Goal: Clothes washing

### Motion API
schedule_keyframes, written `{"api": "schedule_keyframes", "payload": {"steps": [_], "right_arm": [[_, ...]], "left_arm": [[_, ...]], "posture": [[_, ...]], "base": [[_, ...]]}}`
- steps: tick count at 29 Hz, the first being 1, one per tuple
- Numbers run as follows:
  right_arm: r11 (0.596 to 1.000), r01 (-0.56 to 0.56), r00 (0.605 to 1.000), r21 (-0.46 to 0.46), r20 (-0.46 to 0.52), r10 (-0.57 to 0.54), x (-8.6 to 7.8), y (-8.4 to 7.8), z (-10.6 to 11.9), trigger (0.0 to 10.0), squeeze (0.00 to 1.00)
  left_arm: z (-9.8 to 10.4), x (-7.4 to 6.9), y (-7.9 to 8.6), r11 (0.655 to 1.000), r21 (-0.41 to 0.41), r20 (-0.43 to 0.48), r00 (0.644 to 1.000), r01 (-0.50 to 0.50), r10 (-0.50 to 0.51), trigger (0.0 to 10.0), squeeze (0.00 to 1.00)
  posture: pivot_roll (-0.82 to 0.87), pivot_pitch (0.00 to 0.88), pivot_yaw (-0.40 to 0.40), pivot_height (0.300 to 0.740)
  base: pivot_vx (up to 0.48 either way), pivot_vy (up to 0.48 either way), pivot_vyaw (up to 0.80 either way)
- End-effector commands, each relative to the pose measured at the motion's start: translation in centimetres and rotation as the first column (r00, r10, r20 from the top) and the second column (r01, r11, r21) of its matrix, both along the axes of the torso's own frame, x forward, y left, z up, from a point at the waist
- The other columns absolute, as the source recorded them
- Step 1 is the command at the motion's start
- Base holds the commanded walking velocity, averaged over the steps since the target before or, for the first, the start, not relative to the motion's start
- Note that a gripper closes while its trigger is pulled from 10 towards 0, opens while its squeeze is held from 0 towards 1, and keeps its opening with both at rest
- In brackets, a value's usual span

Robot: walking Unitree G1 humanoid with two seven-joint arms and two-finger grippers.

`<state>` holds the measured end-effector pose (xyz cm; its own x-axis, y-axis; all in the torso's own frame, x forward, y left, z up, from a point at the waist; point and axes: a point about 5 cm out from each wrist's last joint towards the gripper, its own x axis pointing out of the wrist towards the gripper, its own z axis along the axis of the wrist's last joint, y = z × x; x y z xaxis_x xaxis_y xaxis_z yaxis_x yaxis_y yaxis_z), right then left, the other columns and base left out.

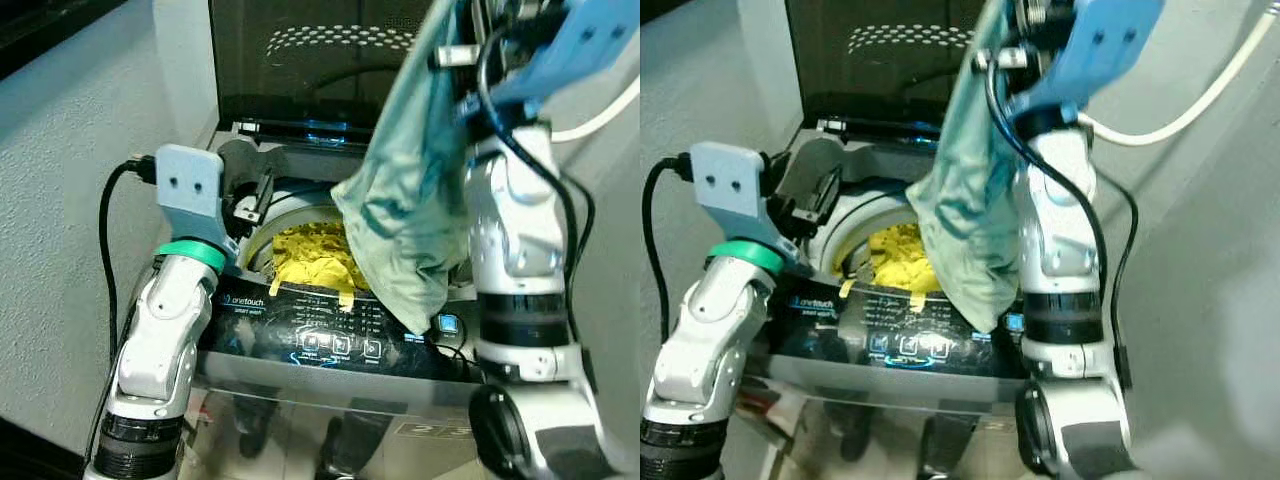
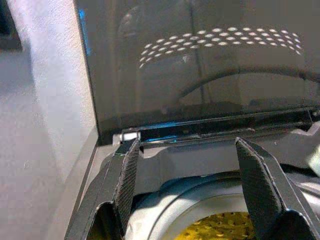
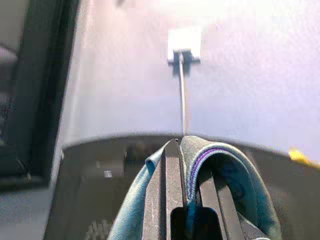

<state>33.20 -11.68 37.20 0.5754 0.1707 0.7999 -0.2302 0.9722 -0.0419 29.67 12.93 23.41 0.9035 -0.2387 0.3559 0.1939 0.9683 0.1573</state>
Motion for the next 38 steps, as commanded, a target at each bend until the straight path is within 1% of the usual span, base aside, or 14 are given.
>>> {"api": "schedule_keyframes", "payload": {"steps": [1,3,4,6,9,10,12,16,17,18,19,24,33,38], "right_arm": [[0.999,-0.009,1.000,-0.050,0.007,0.009,0.7,0.8,1.2,10.0,0.00],[0.976,0.010,0.996,-0.219,-0.079,-0.028,2.4,2.5,0.5,10.0,0.00],[0.976,0.010,0.996,-0.219,-0.079,-0.028,2.4,2.5,0.5,10.0,0.00],[0.918,-0.047,0.968,-0.394,-0.243,-0.055,4.2,3.7,-3.0,10.0,0.00],[0.885,-0.098,0.948,-0.456,-0.314,-0.057,4.7,3.9,-4.9,10.0,0.00],[0.843,-0.167,0.922,-0.511,-0.385,-0.050,4.8,3.9,-7.1,10.0,0.00],[0.825,-0.219,0.907,-0.521,-0.421,-0.026,4.6,3.7,-8.2,10.0,0.00],[0.797,-0.284,0.885,-0.533,-0.465,0.005,4.2,3.4,-9.8,10.0,0.00],[0.795,-0.298,0.878,-0.529,-0.478,0.012,4.3,3.3,-10.2,10.0,0.27],[0.796,-0.302,0.875,-0.524,-0.484,0.013,4.3,3.2,-10.3,10.0,0.84],[0.799,-0.307,0.873,-0.518,-0.488,0.019,4.3,3.1,-10.4,10.0,1.00],[0.806,-0.328,0.867,-0.493,-0.496,0.050,4.2,2.7,-10.0,10.0,1.00],[0.627,-0.549,0.815,-0.552,-0.520,0.256,0.0,1.1,-10.3,10.0,1.00],[0.629,-0.588,0.796,-0.509,-0.504,0.336,-1.4,0.8,-10.2,10.0,1.00]], "left_arm": [[-0.4,-0.5,-0.4,0.999,0.036,0.005,1.000,0.013,-0.014,10.0,0.00],[-0.4,-0.8,-0.3,0.999,0.041,0.004,1.000,0.008,-0.009,10.0,0.00],[-0.4,-0.8,-0.3,0.999,0.041,0.004,1.000,0.008,-0.009,10.0,0.00],[0.0,-1.6,0.5,0.995,0.088,-0.001,0.999,0.039,-0.039,10.0,0.00],[0.4,-2.4,1.9,0.990,0.121,-0.017,0.998,0.067,-0.066,10.0,0.00],[1.3,-3.8,3.9,0.980,0.164,-0.043,0.994,0.111,-0.105,10.0,0.00],[1.8,-4.8,4.9,0.971,0.192,-0.057,0.989,0.143,-0.135,10.0,0.00],[2.3,-6.3,5.3,0.949,0.228,-0.080,0.976,0.216,-0.203,10.0,0.00],[2.3,-6.8,4.9,0.942,0.226,-0.088,0.969,0.247,-0.233,10.0,0.00],[2.2,-7.0,4.6,0.939,0.220,-0.093,0.964,0.263,-0.248,10.0,0.00],[2.0,-7.1,4.2,0.938,0.215,-0.096,0.962,0.271,-0.256,10.0,0.00],[1.5,-7.2,3.2,0.933,0.203,-0.115,0.953,0.297,-0.279,10.0,0.00],[1.9,-6.0,2.9,0.951,0.178,-0.091,0.967,0.251,-0.238,10.0,0.00],[2.4,-5.1,2.7,0.962,0.170,-0.055,0.977,0.212,-0.205,10.0,0.00]], "posture": [[0.04,0.000,-0.027,0.740],[0.05,0.000,-0.037,0.740],[0.05,0.000,-0.037,0.740],[0.07,0.000,-0.043,0.740],[0.08,0.000,-0.049,0.740],[0.09,0.000,-0.050,0.740],[0.10,0.000,-0.052,0.740],[0.10,0.000,-0.052,0.740],[0.10,0.000,-0.048,0.740],[0.10,0.000,-0.047,0.740],[0.10,0.000,-0.047,0.740],[0.10,0.000,-0.047,0.740],[0.09,0.000,-0.047,0.740],[0.08,0.000,-0.045,0.740]], "base": [[0.000,0.000,0.00],[0.000,0.000,0.00],[0.000,0.000,0.00],[0.000,0.000,0.00],[0.000,0.000,0.00],[0.000,0.000,0.00],[0.000,0.000,0.00],[0.000,0.000,0.00],[0.000,0.000,0.00],[0.000,0.000,0.00],[0.000,0.000,0.00],[0.000,0.000,0.00],[0.000,0.000,0.00],[0.000,0.000,0.00]]}}
